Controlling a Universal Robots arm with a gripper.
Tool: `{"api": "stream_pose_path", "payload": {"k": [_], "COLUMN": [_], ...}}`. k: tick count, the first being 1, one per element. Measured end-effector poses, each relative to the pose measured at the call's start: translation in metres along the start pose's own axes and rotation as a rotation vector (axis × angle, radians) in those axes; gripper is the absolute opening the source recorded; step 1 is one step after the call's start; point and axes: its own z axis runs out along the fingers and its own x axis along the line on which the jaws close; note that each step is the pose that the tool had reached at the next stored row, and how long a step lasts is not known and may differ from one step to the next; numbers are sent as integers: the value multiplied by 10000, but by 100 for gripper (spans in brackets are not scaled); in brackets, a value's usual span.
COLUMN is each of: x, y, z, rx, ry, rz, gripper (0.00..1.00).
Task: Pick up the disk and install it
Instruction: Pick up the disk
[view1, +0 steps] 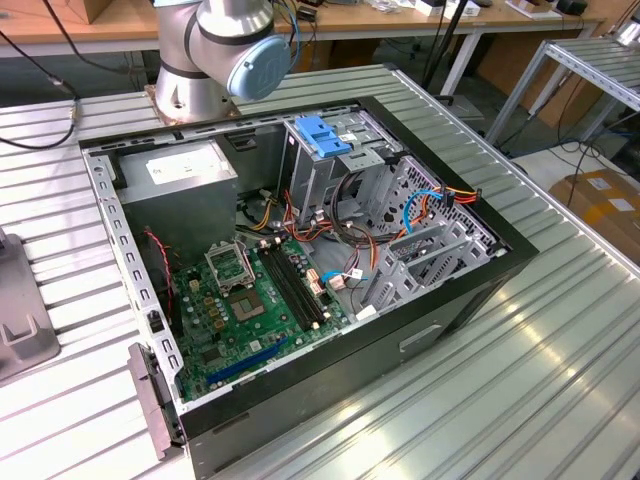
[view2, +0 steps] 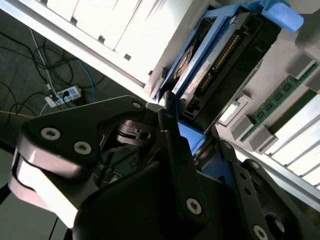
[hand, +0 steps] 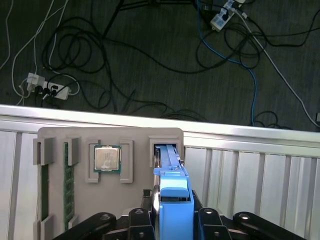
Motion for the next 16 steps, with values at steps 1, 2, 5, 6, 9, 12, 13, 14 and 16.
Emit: {"api": "stream_pose_path", "payload": {"k": [1,2,5,6,9,12,13,14,16], "x": [0,0,0,0,0,0,0,0,0], "y": [0,0,1,1,2,2,2,2,3], "z": [-9,-18,-53,-65,-93,-121,-131,-141,-167], "rx": [0,0,0,0,0,0,0,0,-1], "ry": [0,0,0,0,0,0,0,0,0], "rz": [0,0,0,0,0,0,0,0,0], "gripper": [37,37,37,37,37,37,37,37,37]}}
